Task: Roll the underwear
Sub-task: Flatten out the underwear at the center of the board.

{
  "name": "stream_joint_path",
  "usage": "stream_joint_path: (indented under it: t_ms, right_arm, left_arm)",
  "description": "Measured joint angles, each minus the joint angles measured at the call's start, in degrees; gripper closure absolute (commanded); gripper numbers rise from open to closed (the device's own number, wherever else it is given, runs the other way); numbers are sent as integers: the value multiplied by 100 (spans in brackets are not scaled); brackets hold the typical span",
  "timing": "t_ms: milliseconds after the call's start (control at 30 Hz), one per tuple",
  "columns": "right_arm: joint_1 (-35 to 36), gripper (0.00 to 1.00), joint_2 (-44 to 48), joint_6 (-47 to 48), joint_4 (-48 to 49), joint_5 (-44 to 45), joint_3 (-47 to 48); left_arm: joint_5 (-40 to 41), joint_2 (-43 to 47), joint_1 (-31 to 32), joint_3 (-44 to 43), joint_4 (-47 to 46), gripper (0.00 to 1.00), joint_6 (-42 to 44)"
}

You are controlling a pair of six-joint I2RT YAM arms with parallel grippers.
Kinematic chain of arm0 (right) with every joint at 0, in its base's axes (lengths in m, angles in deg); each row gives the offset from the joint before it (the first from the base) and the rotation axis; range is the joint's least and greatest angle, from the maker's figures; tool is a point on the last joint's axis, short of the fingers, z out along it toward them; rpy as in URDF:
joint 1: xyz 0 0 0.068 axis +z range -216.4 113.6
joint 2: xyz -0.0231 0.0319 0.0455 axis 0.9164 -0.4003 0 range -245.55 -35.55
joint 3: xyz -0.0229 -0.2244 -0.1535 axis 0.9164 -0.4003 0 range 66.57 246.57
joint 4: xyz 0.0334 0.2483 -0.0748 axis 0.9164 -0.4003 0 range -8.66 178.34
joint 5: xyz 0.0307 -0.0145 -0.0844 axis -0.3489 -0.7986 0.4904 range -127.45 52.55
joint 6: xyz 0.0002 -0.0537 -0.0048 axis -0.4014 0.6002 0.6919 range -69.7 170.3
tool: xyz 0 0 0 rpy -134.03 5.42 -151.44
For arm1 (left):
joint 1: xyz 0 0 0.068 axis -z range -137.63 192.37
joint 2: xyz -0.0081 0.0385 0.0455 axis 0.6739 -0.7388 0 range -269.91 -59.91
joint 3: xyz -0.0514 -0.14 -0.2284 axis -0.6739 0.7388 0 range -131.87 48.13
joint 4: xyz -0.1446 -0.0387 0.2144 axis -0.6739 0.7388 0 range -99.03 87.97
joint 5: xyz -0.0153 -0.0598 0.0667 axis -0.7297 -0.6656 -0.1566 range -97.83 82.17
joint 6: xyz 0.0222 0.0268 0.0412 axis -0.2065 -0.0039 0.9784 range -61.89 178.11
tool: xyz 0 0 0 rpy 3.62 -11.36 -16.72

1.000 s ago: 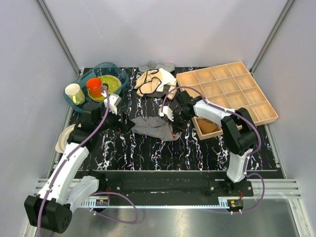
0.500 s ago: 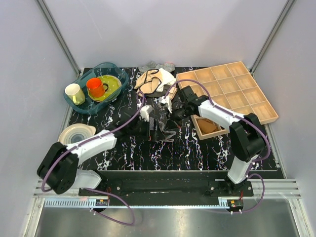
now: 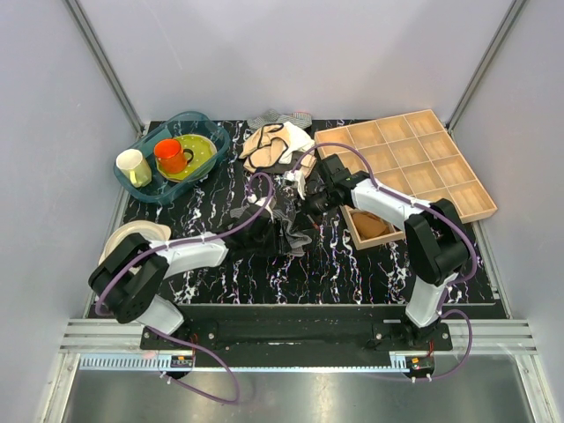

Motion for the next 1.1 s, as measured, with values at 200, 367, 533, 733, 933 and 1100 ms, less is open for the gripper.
stream_joint_path:
  t_ms: [200, 367, 533, 733, 933, 1100]
  right_arm:
    - [0, 100, 0, 28, 7, 122, 2]
    - [7, 100, 0, 341, -275, 409, 72]
    - [125, 100, 201, 1139, -1016, 918, 306]
    - [382, 100, 1390, 2098, -2457, 1051, 643]
    - [804, 100, 2566, 2262, -3185, 717, 1388]
    - [811, 100, 2586, 1729, -2800, 1130, 1506]
  left_arm:
    - [48, -13, -7, -22, 85, 80, 260]
    - [-345, 374, -7, -37, 319, 83, 879]
    - [-826, 885, -7, -411, 1239, 87, 1569]
    - [-1849, 1705, -7, -1285, 3038, 88, 2321]
    - [-2542, 2570, -7, -2450, 4763, 82, 2859]
    - [-2441, 2959, -404, -2918, 5296, 91, 3169]
